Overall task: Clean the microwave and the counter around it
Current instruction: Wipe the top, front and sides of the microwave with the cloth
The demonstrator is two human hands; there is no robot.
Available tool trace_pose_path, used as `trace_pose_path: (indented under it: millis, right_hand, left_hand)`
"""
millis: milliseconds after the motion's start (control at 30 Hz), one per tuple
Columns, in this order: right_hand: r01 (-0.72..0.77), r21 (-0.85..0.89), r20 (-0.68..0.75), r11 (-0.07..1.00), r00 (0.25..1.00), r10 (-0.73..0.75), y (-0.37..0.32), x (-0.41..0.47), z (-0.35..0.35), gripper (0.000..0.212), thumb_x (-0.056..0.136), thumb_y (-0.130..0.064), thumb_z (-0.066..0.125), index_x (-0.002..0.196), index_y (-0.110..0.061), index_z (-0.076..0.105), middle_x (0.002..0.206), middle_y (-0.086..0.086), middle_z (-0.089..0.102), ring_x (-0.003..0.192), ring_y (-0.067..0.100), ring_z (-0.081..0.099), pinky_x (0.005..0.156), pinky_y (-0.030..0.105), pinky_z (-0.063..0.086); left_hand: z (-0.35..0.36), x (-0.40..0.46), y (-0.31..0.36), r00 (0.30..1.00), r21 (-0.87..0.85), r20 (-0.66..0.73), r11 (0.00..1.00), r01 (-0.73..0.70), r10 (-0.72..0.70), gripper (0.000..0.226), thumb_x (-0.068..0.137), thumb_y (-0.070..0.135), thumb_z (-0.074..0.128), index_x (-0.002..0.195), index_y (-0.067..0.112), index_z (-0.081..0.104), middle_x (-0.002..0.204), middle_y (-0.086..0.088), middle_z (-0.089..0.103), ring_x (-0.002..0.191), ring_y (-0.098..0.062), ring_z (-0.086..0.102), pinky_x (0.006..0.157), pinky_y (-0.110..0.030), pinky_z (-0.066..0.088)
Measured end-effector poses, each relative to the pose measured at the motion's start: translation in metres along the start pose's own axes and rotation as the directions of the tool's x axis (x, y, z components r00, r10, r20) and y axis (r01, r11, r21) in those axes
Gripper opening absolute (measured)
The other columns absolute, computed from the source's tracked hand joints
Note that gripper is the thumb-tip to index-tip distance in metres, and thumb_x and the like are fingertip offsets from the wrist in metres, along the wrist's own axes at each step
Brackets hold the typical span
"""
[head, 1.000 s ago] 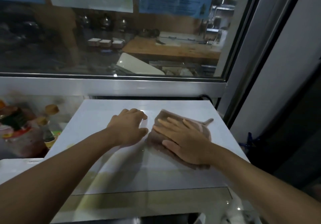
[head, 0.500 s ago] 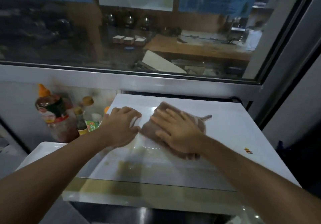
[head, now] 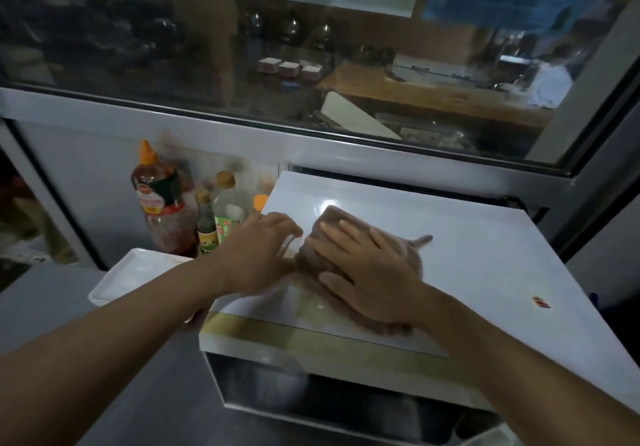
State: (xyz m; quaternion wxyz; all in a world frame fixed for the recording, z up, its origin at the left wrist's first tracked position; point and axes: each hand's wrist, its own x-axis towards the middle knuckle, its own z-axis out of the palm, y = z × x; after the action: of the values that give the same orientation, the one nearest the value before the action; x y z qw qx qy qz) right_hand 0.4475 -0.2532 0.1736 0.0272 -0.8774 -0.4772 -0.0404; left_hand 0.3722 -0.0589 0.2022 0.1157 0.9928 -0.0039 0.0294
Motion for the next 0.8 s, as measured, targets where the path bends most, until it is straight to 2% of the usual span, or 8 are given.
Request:
trace_pose_path:
  millis: [100,200,333,467,567,667,733,800]
  right_hand:
    - [0.036,0.035,-0.01,0.999,0.999,-0.036,0.003,-0.03,-0.008,0.058,0.086,-0.065,0.02,0.142,-0.049,0.018,0.154,-0.022,0.016,0.144,0.007,0.011,0.112,0.039,0.013]
    - [-0.159,0.004,0.056,0.987,0.986,0.158,0.028,-0.026,-0.016,0.057,0.089,-0.065,0.022,0.143,-0.051,0.01,0.156,-0.021,0.006,0.145,0.005,0.003,0.114,0.041,0.012]
    - [-0.326,0.071,0.12,0.943,0.941,0.316,0.01,0.02,-0.014,0.053,0.096,-0.053,0.023,0.146,-0.042,0.011,0.159,-0.011,0.002,0.146,0.016,-0.001,0.116,0.049,0.005]
    - [-0.105,0.037,0.034,0.994,0.994,0.104,-0.046,0.012,-0.001,0.054,0.094,-0.054,0.018,0.146,-0.042,0.01,0.159,-0.01,0.006,0.146,0.018,0.003,0.116,0.048,0.006]
    - [0.023,0.057,-0.026,0.998,0.999,-0.021,-0.062,-0.012,0.001,0.057,0.087,-0.058,0.014,0.143,-0.045,0.014,0.157,-0.015,0.013,0.145,0.013,0.008,0.116,0.044,0.01]
    - [-0.03,0.079,0.026,0.996,0.999,0.028,-0.051,0.006,-0.003,0.058,0.088,-0.058,0.02,0.144,-0.046,0.012,0.157,-0.017,0.01,0.145,0.009,0.004,0.116,0.042,0.01]
    - [-0.107,0.077,0.067,0.991,0.993,0.102,-0.046,0.04,-0.002,0.054,0.093,-0.054,0.025,0.145,-0.044,0.013,0.157,-0.015,0.007,0.145,0.012,0.004,0.116,0.045,0.01]
    - [-0.173,0.087,0.085,0.981,0.983,0.165,-0.046,0.079,-0.002,0.051,0.095,-0.051,0.026,0.144,-0.041,0.018,0.158,-0.011,0.009,0.145,0.017,0.006,0.115,0.05,0.011]
  left_hand:
    - [-0.002,-0.015,0.0,1.0,-0.091,-0.023,0.996,-0.013,0.011,0.049,0.088,0.034,0.06,0.135,0.026,0.045,0.145,0.006,0.04,0.132,-0.017,0.037,0.109,-0.037,0.032]
    - [-0.001,-0.04,-0.005,0.995,-0.091,-0.101,0.996,-0.002,-0.007,0.051,0.087,0.035,0.061,0.135,0.027,0.044,0.145,0.006,0.039,0.134,-0.018,0.034,0.109,-0.036,0.031]
    - [0.003,-0.072,-0.01,0.979,-0.109,-0.116,0.982,0.153,-0.166,0.057,0.086,0.039,0.06,0.138,0.027,0.038,0.145,0.004,0.037,0.129,-0.022,0.033,0.107,-0.04,0.032]
    - [0.009,-0.089,-0.01,0.967,-0.311,-0.122,0.934,0.175,-0.222,0.044,0.087,0.031,0.061,0.127,0.021,0.046,0.132,0.0,0.048,0.104,-0.01,0.043,0.086,-0.023,0.036]
    - [0.012,-0.092,-0.01,0.958,-0.419,-0.165,0.896,0.148,-0.235,0.041,0.084,0.024,0.065,0.123,0.019,0.05,0.122,0.003,0.055,0.097,-0.007,0.045,0.081,-0.017,0.033]
    - [0.012,-0.096,-0.014,0.956,-0.488,-0.194,0.867,0.1,-0.219,0.044,0.08,0.019,0.069,0.12,0.021,0.051,0.104,0.015,0.051,0.089,-0.002,0.045,0.066,-0.001,0.034]
    - [0.012,-0.1,-0.018,0.957,-0.516,-0.183,0.851,0.1,-0.224,0.047,0.08,0.016,0.07,0.121,0.025,0.048,0.1,0.018,0.05,0.088,-0.002,0.047,0.061,-0.001,0.036]
    - [0.012,-0.103,-0.023,0.956,-0.519,-0.18,0.847,0.109,-0.233,0.052,0.081,0.014,0.067,0.126,0.025,0.043,0.1,0.019,0.048,0.091,-0.003,0.046,0.066,-0.004,0.033]
